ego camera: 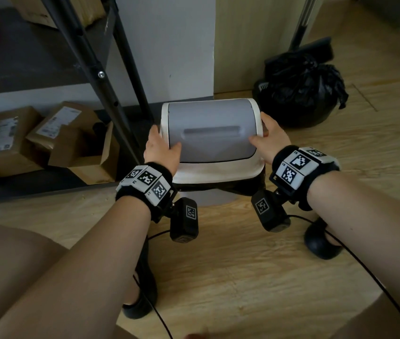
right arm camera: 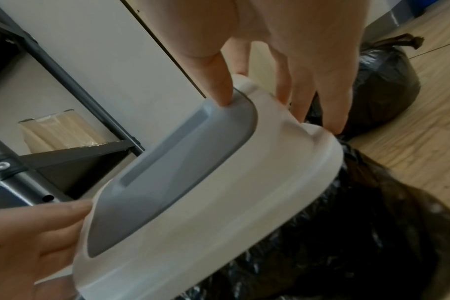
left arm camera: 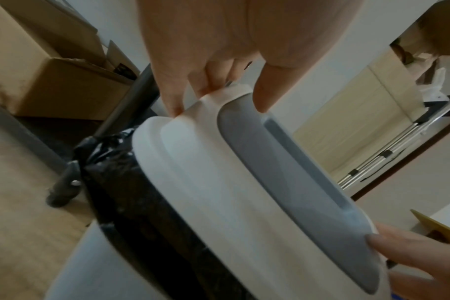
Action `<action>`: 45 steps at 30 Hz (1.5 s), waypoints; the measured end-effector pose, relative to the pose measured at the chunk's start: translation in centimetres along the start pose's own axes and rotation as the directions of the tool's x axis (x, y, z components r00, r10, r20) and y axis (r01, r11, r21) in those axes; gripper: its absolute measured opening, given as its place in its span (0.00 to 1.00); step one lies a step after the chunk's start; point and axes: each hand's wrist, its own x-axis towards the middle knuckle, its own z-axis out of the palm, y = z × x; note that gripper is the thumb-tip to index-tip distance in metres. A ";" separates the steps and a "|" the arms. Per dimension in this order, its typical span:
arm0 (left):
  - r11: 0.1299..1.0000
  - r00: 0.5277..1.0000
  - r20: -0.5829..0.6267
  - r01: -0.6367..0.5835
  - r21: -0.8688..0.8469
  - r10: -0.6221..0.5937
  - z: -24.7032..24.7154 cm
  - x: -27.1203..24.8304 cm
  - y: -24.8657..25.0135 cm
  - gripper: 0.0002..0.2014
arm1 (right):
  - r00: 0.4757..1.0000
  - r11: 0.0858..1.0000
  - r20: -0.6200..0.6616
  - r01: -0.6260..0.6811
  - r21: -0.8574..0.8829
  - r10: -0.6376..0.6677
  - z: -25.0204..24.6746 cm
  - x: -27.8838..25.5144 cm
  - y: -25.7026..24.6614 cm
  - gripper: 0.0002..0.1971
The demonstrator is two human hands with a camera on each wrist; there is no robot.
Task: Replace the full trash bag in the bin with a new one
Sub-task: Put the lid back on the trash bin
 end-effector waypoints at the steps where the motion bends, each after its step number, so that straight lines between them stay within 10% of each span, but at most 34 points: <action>1: 0.999 0.999 0.018 0.039 0.032 -0.039 0.1 0.0 -0.3 0.29 | 1.000 1.000 -0.002 -0.021 -0.004 0.021 0.1 0.0 0.2 0.31; 12: 0.987 0.983 0.150 0.080 0.140 -0.101 0.1 -0.5 -2.9 0.19 | 0.983 0.982 -0.011 -0.184 0.034 0.185 0.2 -0.1 1.6 0.24; 21: 0.935 0.957 0.145 0.280 -0.217 -0.253 0.0 0.3 -3.9 0.26 | 0.968 0.955 -0.004 -0.248 0.160 0.252 0.2 0.1 2.9 0.19; 45: 0.905 0.962 0.106 0.271 -0.328 -0.250 0.7 1.3 -6.1 0.22 | 0.909 0.874 -0.052 -0.381 0.301 0.414 1.2 1.8 4.2 0.14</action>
